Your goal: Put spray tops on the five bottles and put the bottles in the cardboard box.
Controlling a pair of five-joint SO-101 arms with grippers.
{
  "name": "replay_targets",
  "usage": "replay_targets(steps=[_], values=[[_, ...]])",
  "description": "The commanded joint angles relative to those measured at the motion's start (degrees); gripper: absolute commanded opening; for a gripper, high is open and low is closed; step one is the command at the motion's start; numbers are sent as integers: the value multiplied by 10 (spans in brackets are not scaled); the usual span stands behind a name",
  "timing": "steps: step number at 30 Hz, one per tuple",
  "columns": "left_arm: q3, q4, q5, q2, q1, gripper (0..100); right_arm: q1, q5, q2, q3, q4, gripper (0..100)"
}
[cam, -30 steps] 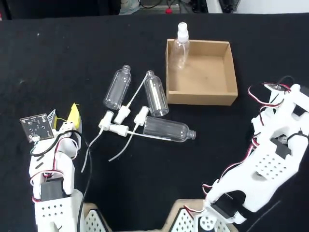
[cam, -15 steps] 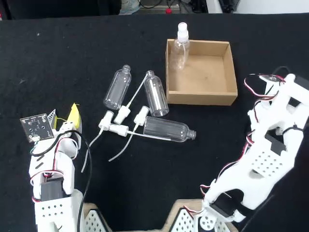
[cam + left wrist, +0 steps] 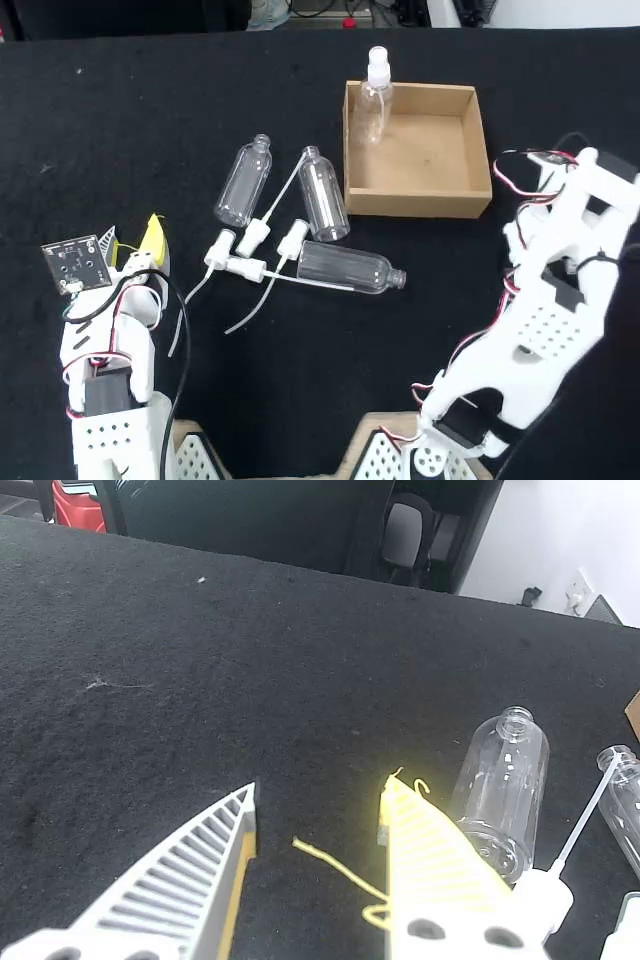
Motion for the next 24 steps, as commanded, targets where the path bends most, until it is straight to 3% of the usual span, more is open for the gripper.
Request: replay_targets(steps=[1, 7, 15, 24], values=[[11, 11, -7, -4, 6, 195, -14, -19, 24, -70, 22, 353], [11, 14, -7, -8, 6, 195, -7, -41, 59, -137, 36, 353], [11, 12, -7, -8, 6, 195, -8, -40, 58, -107, 38, 292], [11, 12, -8, -8, 6, 195, -4, -40, 36, -86, 40, 293]])
